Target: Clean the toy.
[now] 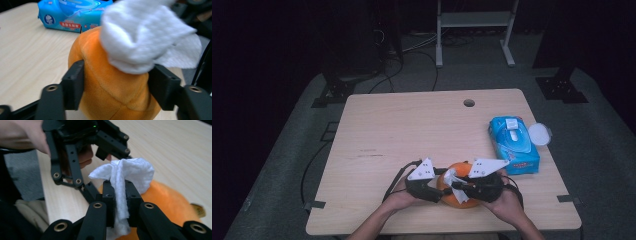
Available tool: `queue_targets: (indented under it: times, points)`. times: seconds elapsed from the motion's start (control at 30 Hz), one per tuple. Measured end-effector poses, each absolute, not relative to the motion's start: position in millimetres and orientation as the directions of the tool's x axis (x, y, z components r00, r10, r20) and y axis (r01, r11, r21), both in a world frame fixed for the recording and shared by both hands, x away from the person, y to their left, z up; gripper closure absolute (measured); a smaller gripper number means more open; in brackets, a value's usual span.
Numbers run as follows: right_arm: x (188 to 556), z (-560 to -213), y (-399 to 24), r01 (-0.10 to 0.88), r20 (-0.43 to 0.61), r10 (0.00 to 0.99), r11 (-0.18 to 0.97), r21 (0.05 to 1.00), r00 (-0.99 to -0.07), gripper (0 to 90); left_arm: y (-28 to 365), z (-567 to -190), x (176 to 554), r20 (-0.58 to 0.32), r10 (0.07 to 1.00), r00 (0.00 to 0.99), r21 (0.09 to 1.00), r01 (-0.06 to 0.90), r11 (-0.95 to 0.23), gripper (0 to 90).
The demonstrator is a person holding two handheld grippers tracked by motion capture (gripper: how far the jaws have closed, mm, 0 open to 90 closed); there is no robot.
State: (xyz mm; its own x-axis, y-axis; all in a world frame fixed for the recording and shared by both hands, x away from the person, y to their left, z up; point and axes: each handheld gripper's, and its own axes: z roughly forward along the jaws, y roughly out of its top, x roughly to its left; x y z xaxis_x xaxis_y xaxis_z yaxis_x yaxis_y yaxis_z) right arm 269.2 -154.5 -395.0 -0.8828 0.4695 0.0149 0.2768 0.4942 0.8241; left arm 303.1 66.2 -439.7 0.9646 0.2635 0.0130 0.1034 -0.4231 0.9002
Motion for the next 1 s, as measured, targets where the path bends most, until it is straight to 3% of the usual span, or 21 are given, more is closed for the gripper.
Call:
queue_targets:
  times: [0.23, 0.33, 0.37, 0.5, 0.53, 0.63, 0.67, 0.7, 0.73, 0.77, 0.9, 1.0]
  points:
    - [285.3, -394.5, -180.1, 0.314, 0.020, 0.544, 0.454, 0.834, -0.839, 81.1, 70.1, -441.2, 303.2, 0.027, 0.245, 0.969, 0.898, 0.084, -0.433, 37.0]
    - [288.3, -399.2, -195.0, 0.354, 0.037, 0.571, 0.455, 0.817, -0.820, 81.1, 70.1, -439.5, 305.7, -0.030, 0.270, 0.962, 0.897, 0.145, -0.418, 19.3]
    - [284.7, -402.3, -199.0, 0.366, 0.044, 0.568, 0.468, 0.804, -0.822, 81.2, 69.9, -439.0, 308.3, -0.109, 0.269, 0.957, 0.897, 0.211, -0.388, 15.5]
    - [272.2, -401.6, -196.6, 0.355, 0.058, 0.532, 0.476, 0.805, -0.845, 81.2, 66.3, -445.2, 310.2, -0.184, 0.267, 0.946, 0.879, 0.280, -0.387, 10.2]
    - [272.2, -401.6, -196.6, 0.355, 0.058, 0.532, 0.476, 0.805, -0.845, 81.2, 65.0, -446.8, 310.2, -0.194, 0.265, 0.945, 0.877, 0.288, -0.385, 10.2]
    - [266.7, -403.0, -192.0, 0.339, 0.031, 0.525, 0.501, 0.796, -0.850, 81.2, 66.2, -442.4, 305.5, -0.116, 0.258, 0.959, 0.893, 0.215, -0.396, 29.0]
    - [266.7, -400.9, -192.9, 0.336, 0.030, 0.527, 0.497, 0.800, -0.850, 81.2, 66.2, -442.4, 305.5, -0.116, 0.258, 0.959, 0.893, 0.215, -0.396, 33.3]
    - [266.7, -398.4, -194.2, 0.333, 0.031, 0.527, 0.489, 0.806, -0.849, 81.2, 69.0, -435.3, 304.3, -0.054, 0.242, 0.969, 0.902, 0.151, -0.405, 35.4]
    - [266.5, -396.1, -194.8, 0.333, 0.039, 0.526, 0.478, 0.813, -0.850, 81.2, 69.0, -435.3, 304.3, -0.054, 0.242, 0.969, 0.902, 0.151, -0.405, 36.0]
    - [266.3, -394.2, -194.9, 0.329, 0.037, 0.525, 0.475, 0.816, -0.850, 81.2, 72.6, -428.3, 303.8, 0.010, 0.228, 0.974, 0.909, 0.087, -0.408, 36.0]
    - [266.9, -392.8, -184.4, 0.310, 0.022, 0.510, 0.486, 0.817, -0.860, 81.2, 76.2, -425.7, 301.0, 0.119, 0.194, 0.974, 0.879, -0.013, -0.476, 35.9]
    - [269.3, -391.8, -174.2, 0.291, 0.028, 0.482, 0.481, 0.827, -0.876, 81.2, 78.0, -428.0, 301.6, 0.111, 0.189, 0.976, 0.881, -0.008, -0.474, 35.8]
